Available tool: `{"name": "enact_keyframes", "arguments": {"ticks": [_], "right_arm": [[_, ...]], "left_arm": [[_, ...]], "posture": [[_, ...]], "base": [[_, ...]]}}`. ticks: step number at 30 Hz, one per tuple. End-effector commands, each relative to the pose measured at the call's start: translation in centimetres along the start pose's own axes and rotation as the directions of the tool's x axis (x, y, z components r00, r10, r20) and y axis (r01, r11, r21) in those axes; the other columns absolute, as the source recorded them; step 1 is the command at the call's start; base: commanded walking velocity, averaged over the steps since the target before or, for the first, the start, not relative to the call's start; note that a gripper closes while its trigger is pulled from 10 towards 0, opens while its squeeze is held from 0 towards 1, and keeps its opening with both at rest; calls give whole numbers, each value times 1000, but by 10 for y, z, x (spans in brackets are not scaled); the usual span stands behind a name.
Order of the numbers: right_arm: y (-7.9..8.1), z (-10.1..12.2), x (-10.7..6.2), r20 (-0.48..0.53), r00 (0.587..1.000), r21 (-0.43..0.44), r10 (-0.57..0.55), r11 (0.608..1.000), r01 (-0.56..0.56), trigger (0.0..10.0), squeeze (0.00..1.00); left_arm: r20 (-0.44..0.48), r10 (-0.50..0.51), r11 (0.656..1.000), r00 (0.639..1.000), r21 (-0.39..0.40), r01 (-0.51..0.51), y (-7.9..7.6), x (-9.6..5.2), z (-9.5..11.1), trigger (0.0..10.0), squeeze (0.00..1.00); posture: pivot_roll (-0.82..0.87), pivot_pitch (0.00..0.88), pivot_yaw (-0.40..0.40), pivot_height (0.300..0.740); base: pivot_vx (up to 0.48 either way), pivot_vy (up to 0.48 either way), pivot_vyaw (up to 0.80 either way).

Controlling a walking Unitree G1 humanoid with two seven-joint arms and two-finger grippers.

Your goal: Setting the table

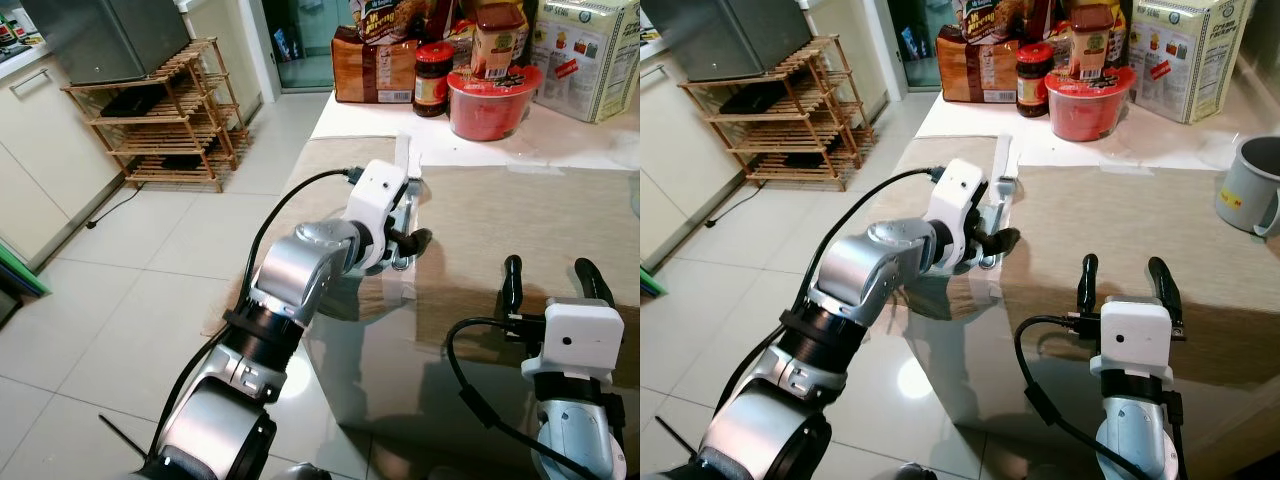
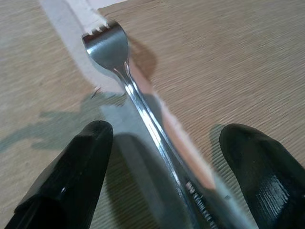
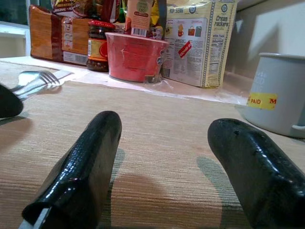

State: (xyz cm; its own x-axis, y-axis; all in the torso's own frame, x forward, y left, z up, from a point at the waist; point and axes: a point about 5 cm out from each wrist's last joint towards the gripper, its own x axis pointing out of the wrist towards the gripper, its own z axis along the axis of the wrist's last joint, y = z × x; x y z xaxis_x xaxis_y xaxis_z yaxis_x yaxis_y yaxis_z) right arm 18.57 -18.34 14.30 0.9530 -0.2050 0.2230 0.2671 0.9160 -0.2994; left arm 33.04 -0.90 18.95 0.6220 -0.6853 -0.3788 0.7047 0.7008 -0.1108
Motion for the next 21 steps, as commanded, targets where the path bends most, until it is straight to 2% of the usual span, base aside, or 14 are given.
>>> {"name": "enact_keyframes", "arguments": {"ticks": [1,6,7,9,14,15,16,17,18,21], "right_arm": [[6,2,1,12,1000,20,3,1000,-3,10000,0],[8,1,1,9,1000,25,2,1000,-2,10000,0],[8,1,1,7,1000,25,3,1000,-3,10000,0],[7,0,1,6,1000,22,5,1000,-5,10000,0],[7,0,1,6,1000,19,6,1000,-6,10000,0],[7,0,2,7,1000,18,7,1000,-7,10000,0],[7,0,2,8,1000,17,9,1000,-9,10000,0],[7,0,2,8,1000,17,9,1000,-9,10000,0],[7,0,3,8,1000,17,10,1000,-10,10000,0],[7,0,3,8,1000,17,10,1000,-10,10000,0]], "left_arm": [[-16,-7,1000,1000,-25,6,4,-1,3,10000,0],[-49,-4,1000,999,-19,3,4,1,1,10000,0],[-106,-5,999,994,-48,0,5,4,-10,10000,0],[-147,-9,998,989,-67,-1,4,5,-18,10000,0],[-179,18,995,984,-95,-35,9,7,-24,10000,0],[-187,29,993,982,-105,-49,11,8,-27,7412,0],[-201,49,989,978,-124,-75,16,10,-32,4275,0],[-201,49,989,978,-124,-75,16,10,-32,4275,0],[-201,63,987,978,-136,-91,18,11,-34,0,0],[-205,74,984,976,-145,-105,20,12,-37,0,0]], "posture": [[-150,0,204,710],[-150,0,208,710],[-154,0,204,710],[-155,0,201,710],[-154,0,198,710],[-153,0,197,710],[-154,0,196,710],[-154,0,196,710],[-153,0,194,710],[-154,0,193,710]], "base": [[0,0,0],[0,0,0],[0,0,0],[0,0,0],[0,0,0],[0,0,0],[0,0,0],[0,0,0],[0,0,0],[0,0,0]]}}
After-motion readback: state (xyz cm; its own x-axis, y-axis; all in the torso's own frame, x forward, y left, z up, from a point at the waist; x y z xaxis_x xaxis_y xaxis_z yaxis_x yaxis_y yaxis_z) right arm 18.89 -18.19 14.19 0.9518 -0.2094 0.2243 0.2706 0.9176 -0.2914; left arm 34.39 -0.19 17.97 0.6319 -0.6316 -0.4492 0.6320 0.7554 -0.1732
